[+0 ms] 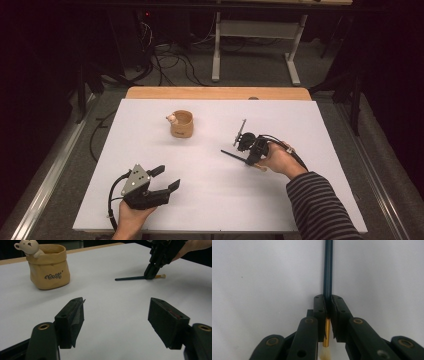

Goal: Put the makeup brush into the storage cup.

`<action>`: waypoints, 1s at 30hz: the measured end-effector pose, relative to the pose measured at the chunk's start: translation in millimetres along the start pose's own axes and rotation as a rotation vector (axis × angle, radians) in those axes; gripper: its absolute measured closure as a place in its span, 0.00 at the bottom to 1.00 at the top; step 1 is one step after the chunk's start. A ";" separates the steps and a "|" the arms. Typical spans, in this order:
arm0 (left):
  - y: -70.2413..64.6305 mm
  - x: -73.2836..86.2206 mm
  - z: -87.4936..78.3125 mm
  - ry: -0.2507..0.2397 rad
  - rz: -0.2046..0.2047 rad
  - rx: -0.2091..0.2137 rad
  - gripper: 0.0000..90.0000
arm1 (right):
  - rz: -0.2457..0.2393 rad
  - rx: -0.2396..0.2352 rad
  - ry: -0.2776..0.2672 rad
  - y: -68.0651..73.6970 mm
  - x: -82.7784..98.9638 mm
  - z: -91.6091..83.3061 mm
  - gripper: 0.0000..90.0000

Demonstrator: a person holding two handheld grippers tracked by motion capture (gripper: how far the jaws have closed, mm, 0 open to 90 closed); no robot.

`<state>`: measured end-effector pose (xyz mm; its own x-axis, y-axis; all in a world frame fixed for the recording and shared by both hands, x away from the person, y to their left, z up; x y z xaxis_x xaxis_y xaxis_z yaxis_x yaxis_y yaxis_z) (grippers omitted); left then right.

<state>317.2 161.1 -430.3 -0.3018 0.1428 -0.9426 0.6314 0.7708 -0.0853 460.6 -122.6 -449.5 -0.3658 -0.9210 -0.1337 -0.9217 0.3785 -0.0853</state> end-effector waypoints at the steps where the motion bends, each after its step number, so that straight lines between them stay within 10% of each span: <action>1: -0.1 0.0 0.0 0.000 0.001 0.000 0.33 | 0.001 0.001 0.002 0.0 0.3 -0.4 0.95; 30: -0.6 -0.3 2.0 0.003 0.004 0.006 0.33 | 0.005 0.008 -0.093 8.0 1.9 -27.2 0.95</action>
<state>318.3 159.4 -430.5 -0.3013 0.1476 -0.9420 0.6364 0.7668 -0.0835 449.0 -123.8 -423.6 -0.3564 -0.9068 -0.2251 -0.9187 0.3841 -0.0926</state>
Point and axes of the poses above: each handheld gripper's, and its own axes: z roughly forward along the jaws, x roughly out of its underside, y roughly to its left, the point moved 6 cm from there along z, roughly forward along the jaws, and after that the axes turned 3 degrees about -y, right-handed, at the moved point
